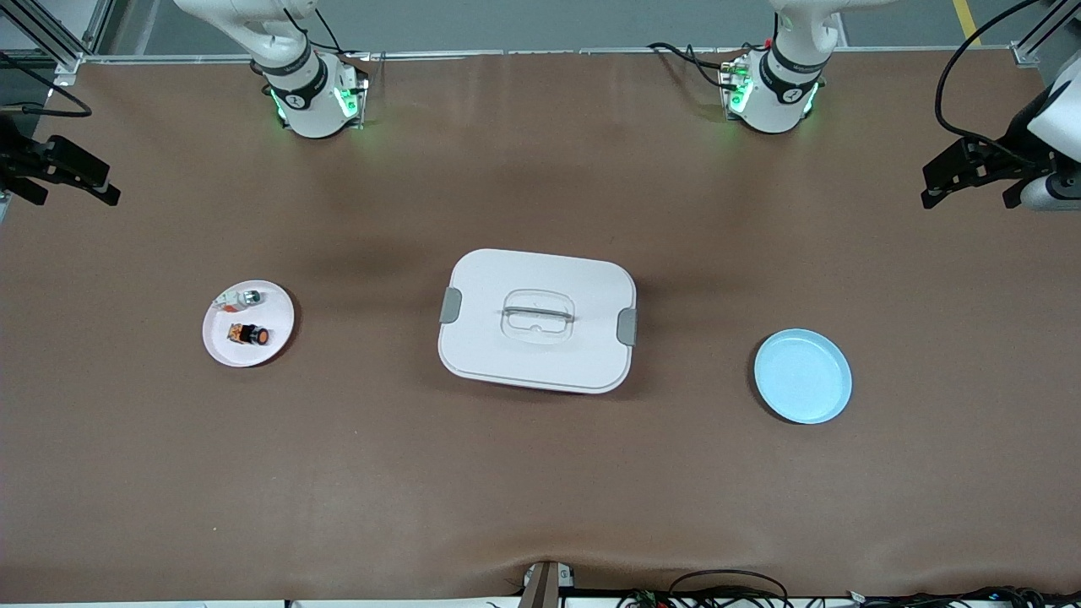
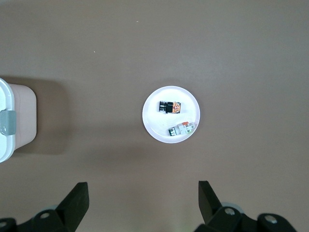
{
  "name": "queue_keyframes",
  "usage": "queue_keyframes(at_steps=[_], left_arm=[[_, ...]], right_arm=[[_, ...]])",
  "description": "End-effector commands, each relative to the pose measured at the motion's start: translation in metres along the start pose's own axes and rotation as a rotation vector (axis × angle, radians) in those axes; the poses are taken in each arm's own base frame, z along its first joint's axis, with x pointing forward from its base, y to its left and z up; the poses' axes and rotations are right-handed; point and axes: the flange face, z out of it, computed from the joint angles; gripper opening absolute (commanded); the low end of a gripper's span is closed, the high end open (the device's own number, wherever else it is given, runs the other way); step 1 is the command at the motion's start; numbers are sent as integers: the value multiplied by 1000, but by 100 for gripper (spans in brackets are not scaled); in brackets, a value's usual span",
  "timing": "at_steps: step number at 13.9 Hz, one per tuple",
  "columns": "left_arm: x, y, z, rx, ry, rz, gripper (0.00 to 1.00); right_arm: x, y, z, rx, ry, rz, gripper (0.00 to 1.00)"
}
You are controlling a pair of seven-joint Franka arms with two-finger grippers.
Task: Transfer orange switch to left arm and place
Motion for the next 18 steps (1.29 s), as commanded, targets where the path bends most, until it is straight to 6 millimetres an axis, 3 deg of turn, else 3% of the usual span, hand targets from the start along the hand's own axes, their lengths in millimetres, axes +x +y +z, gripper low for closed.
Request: queue_keyframes(at_steps=[1,10,14,16,18], left_arm=[[1,0,-9,-16,12,6,100],[3,-5,-8,-17,10,2,100],[3,-6,-7,-17,6,-4,100],[1,-5,-6,-17,-6,-1,100],[1,-5,-7,-17,-6,2,100]], right_arm=[[-7,6,-6,-7,5,-2,100],[-3,17,-4,11,-33,31,100],[16,22,32,10,-112,30,100],[21,23,38,-2,-115,27,100],[39,25,66,0,-162,29,100]])
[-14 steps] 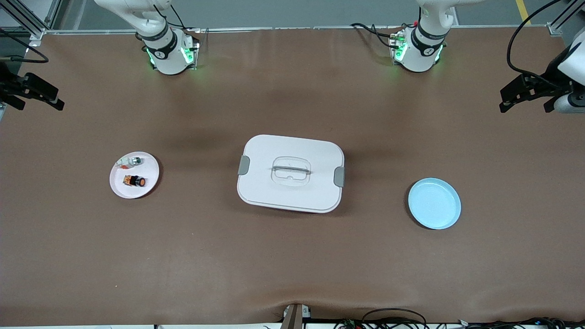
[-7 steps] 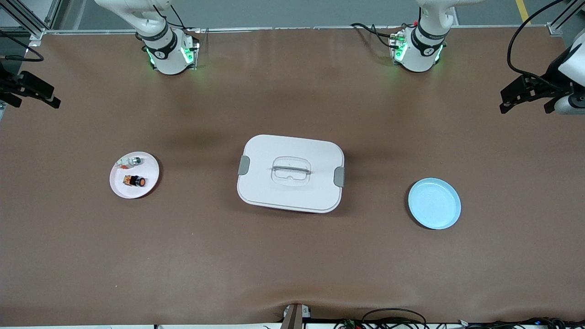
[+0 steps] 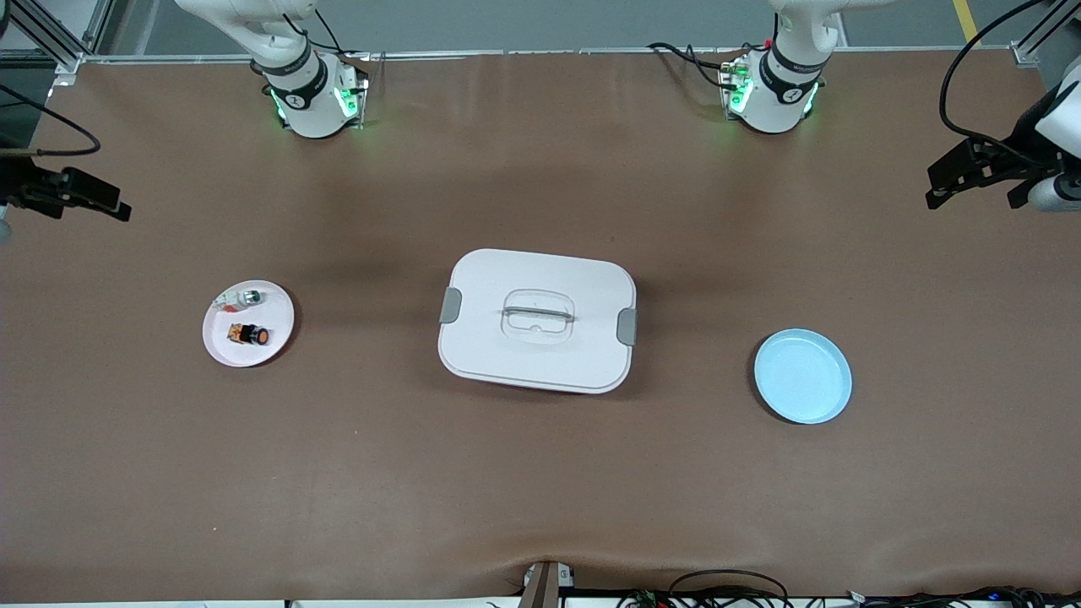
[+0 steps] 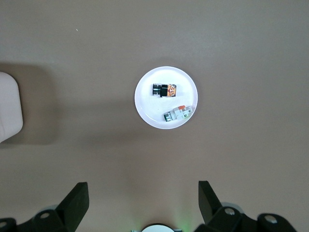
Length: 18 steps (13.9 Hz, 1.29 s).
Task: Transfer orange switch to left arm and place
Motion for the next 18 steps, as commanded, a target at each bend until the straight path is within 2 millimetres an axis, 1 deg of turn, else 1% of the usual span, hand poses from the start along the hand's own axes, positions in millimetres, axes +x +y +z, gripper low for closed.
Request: queue_keyframes(at_steps=[1,2,3,4,6,7,8,9,13,15,18], left_arm=[[0,-1,-5,-16,-4,6,100],[0,-1,-5,-16,-4,7,100],[-1,-1,-5,-16,-5,7,100],[-1,0,-5,-16,-5,9,100],[-1,0,-5,-16,-7,12,100],[-1,0,-4,-15,-8,10,100],[-1,1,-4,-15,-10,10,100],[-1,3,-5,-15,-8,10,100],[-2,4,-6,-15,-7,13,100],[-4,4,-4,-16,-28,14,100],[-5,4,-4,-15,-30,14,100]], right_arm=[[29,5,16,-2,-37,-7,100],[33,5,14,-6,-31,-8,100],[42,7,30,-7,-61,1,100],[49,8,40,-6,-74,-2,100],[56,16,52,-4,-84,11,100],[64,18,65,-10,-95,11,100],[71,27,76,-10,-87,25,100],[75,35,93,-6,-87,39,100],[78,37,143,-5,-54,44,100],[74,35,176,0,-45,45,100],[67,37,216,0,-3,51,100]])
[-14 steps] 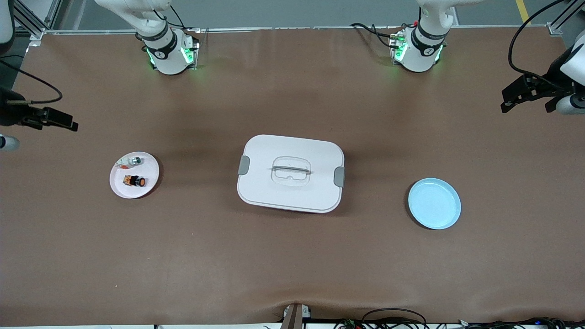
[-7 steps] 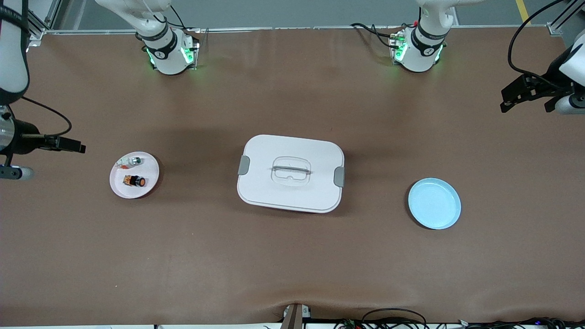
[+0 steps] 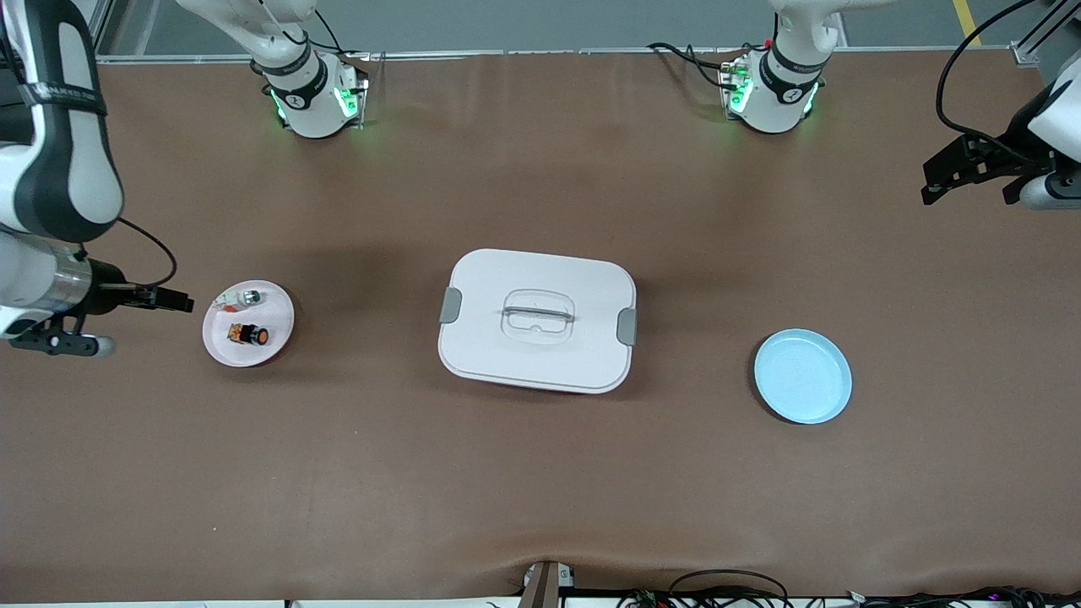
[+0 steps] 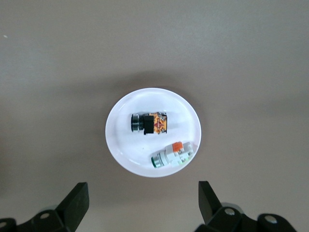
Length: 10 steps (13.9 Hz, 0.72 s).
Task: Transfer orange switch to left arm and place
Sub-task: 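Move the right gripper down over the black-orange switch on the white plate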
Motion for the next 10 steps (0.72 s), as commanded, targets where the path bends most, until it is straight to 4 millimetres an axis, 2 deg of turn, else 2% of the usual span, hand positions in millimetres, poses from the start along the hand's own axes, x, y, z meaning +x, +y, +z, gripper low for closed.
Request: queue_keyframes(at_steps=[1,10], left_arm=[[-2,1,-5,-17,-6,8,100],[0,3,-4,-17,-8,13,100]], right_arm=[[-14,0,30,6,40,-3,100],[-6,2,124,9,146,23,100]])
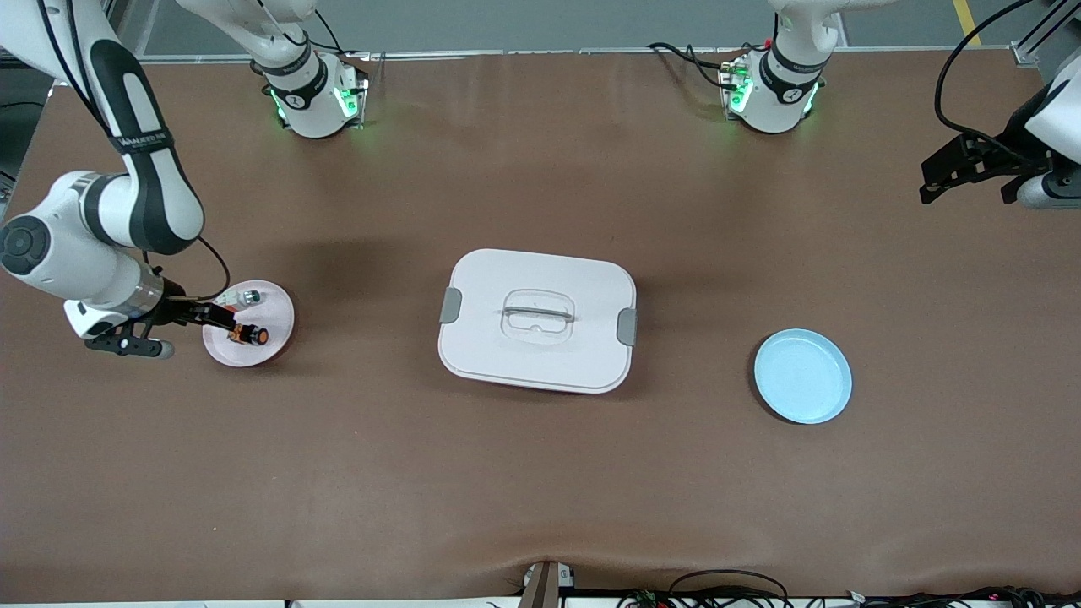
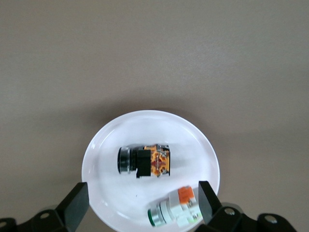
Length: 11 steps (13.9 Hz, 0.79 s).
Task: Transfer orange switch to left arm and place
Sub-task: 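Move the right gripper down over the black-orange switch on the white plate, then close the right gripper on the black-orange switch while the left gripper starts moving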
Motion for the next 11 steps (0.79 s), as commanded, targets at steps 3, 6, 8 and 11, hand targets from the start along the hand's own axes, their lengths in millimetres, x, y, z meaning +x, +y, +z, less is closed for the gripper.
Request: queue_keyframes(at_steps=[3,6,8,11], left_arm=[[0,1,-3,-19,-8,9,100],[0,1,-2,-19,-10,8,100],[0,1,-2,-19,-10,9,100],[1,0,-2,-18,-10,8,100]], right_arm=[[-3,0,37,18,-9,22,100],[-3,-2,56,19,-34,20,100],[-4,-4,66,18,-34,19,100],[-4,-11,77,41,-42,41,100]])
